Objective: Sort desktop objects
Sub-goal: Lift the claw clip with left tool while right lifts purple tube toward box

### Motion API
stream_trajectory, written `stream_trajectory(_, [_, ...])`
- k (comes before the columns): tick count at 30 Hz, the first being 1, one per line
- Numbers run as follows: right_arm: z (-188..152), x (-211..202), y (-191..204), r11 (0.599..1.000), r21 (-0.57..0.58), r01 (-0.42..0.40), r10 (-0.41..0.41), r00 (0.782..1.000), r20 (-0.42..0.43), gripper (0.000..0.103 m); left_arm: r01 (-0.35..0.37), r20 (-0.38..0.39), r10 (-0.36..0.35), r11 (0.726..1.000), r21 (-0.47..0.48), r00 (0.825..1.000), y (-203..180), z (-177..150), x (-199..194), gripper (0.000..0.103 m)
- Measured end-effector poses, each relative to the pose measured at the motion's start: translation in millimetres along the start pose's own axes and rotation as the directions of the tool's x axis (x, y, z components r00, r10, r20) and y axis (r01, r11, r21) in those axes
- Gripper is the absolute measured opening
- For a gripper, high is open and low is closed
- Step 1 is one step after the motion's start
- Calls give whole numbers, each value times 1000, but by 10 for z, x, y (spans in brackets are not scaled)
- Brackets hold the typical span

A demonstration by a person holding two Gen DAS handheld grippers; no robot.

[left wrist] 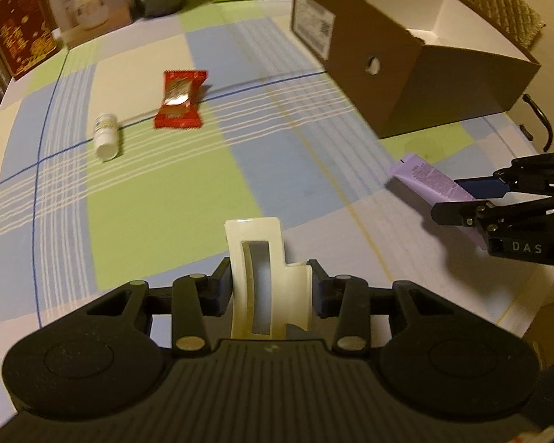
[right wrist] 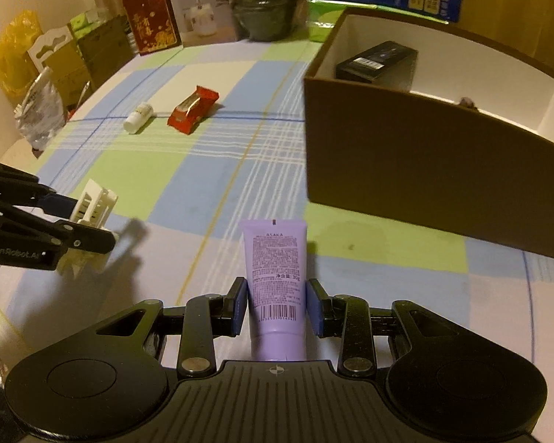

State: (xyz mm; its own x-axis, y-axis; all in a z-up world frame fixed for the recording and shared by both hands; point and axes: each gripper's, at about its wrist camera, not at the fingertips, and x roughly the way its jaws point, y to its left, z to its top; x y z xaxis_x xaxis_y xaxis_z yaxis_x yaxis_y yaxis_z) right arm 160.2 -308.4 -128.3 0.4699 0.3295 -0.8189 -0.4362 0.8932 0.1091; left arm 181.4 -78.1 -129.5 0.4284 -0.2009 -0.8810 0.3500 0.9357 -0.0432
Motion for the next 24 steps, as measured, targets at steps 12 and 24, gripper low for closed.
stream_trajectory(12, [67, -464, -243, 998, -18, -63, 65, 993, 100, 31, 19, 64, -21, 999, 35, 998, -322, 306, -198, 36])
stream_trajectory(24, [263, -860, -619, 998, -31, -53, 59, 977, 206, 31, 47, 151, -62, 994, 96, 987, -708, 661, -437, 36])
